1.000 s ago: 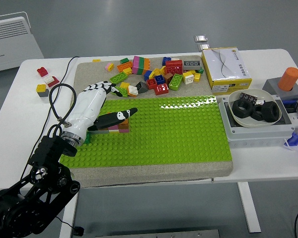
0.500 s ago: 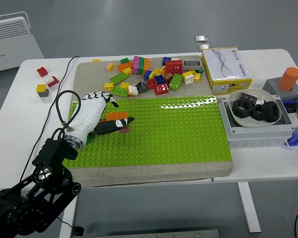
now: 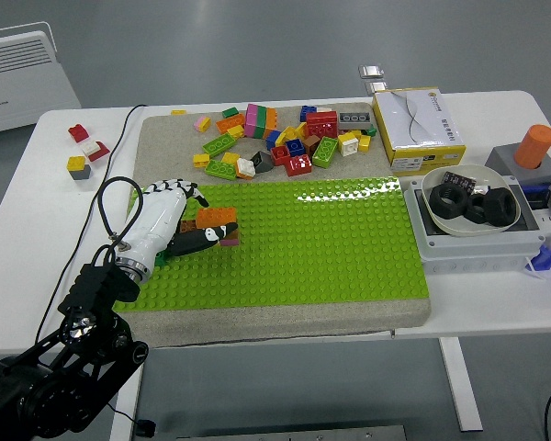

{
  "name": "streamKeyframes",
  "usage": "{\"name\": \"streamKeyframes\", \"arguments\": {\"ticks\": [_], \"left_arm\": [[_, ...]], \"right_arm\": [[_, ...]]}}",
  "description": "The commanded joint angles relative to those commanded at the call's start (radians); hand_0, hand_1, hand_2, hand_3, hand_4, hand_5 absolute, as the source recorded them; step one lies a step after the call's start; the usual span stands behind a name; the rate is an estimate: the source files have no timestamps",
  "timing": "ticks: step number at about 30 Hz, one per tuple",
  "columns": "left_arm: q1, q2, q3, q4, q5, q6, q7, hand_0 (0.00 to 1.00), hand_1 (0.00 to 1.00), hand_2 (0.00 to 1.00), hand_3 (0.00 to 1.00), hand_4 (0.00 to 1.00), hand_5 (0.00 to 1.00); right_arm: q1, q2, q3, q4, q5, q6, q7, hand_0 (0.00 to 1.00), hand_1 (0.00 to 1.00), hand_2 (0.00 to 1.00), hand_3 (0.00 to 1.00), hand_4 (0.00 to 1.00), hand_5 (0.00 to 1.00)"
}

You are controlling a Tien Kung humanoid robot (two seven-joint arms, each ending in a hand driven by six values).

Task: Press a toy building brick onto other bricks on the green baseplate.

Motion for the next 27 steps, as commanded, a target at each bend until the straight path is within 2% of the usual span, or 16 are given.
{"name": "streamKeyframes", "arguments": {"ticks": [1,27], "left_arm": [[0.001,-0.001,-0.001,0.001,0.000,0.000,0.000,0.942,0.908,0.836,0.582,0.992,0.816],[0.021,-0.007,0.015,-0.012,0.019,-0.025,0.022,0.946,0.913,0.843,0.598,0.993,0.804]], "right_arm": [[0.000,0.000,-0.001,0.000,0.001,0.000,0.000,0.750,0.674,0.741,0.790,0.875,0.998],[-0.005,-0.006,-0.023,0.000,0.019,-0.004,0.000,0.753,0.676,0.741,0.790,0.877,0.998]]}}
